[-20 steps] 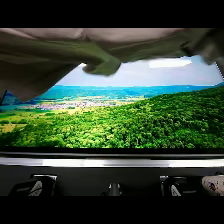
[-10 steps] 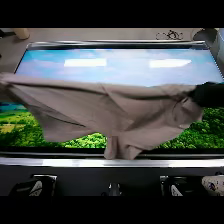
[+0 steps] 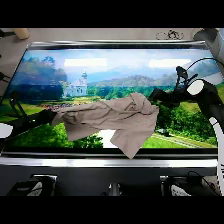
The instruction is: Fold the shirts.
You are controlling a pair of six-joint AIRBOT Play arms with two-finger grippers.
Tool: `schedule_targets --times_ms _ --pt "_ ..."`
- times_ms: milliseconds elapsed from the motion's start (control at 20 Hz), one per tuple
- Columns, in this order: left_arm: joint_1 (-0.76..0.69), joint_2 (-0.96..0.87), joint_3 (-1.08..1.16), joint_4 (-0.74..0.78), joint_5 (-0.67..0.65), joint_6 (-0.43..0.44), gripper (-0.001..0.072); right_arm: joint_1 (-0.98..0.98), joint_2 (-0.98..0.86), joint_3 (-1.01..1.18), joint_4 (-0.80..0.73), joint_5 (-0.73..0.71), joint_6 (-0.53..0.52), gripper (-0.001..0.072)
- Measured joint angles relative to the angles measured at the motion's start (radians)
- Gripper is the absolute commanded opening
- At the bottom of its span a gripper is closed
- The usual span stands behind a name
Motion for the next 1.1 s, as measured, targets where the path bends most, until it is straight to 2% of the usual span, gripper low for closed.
schedule_targets --times_ms 100,150,250,500,550,600,650,750,900,1100 --pt "0.01 -0.007 0.008 -0.005 0.002 0.041 0.0025 -0.034 -0.008 0.01 -0.063 0.134 -0.009 0.0639" --pt "0.014 -0.009 0.01 -0.01 0.001 0.054 0.0025 -0.06 -0.01 -0.013 -0.082 0.193 -0.015 0.0579" --pt "0.016 -0.012 0.014 -0.012 -0.001 0.072 0.0025 -0.089 -0.013 -0.102 -0.058 0.243 -0.025 0.0549" --pt "0.015 -0.011 0.019 -0.019 -0.028 0.09 0.0025 -0.074 -0.04 -0.319 0.092 0.081 -0.038 0.0541" --pt "0.014 -0.009 0.019 -0.021 -0.035 0.092 0.0025 -0.057 -0.052 -0.338 0.107 0.042 -0.037 0.0412" --pt "0.014 -0.007 0.019 -0.021 -0.043 0.092 0.0025 -0.04 -0.063 -0.351 0.117 0.006 -0.032 0.0084" --pt "0.014 -0.004 0.019 -0.021 -0.052 0.093 0.0025 -0.023 -0.071 -0.36 0.131 -0.031 -0.025 0.002" --pt "0.014 0.002 0.029 -0.016 -0.063 0.095 0.0024 -0.002 -0.071 -0.348 0.151 -0.063 -0.021 0.0018" --pt "0.014 0.008 0.126 0.045 -0.095 0.096 0.0024 -0.002 0.012 -0.222 0.154 -0.04 -0.085 0.0018" --pt "0.014 0.013 0.505 0.195 -0.2 0.09 0.0025 -0.047 0.27 0.138 0.081 -0.061 -0.142 0.0018"
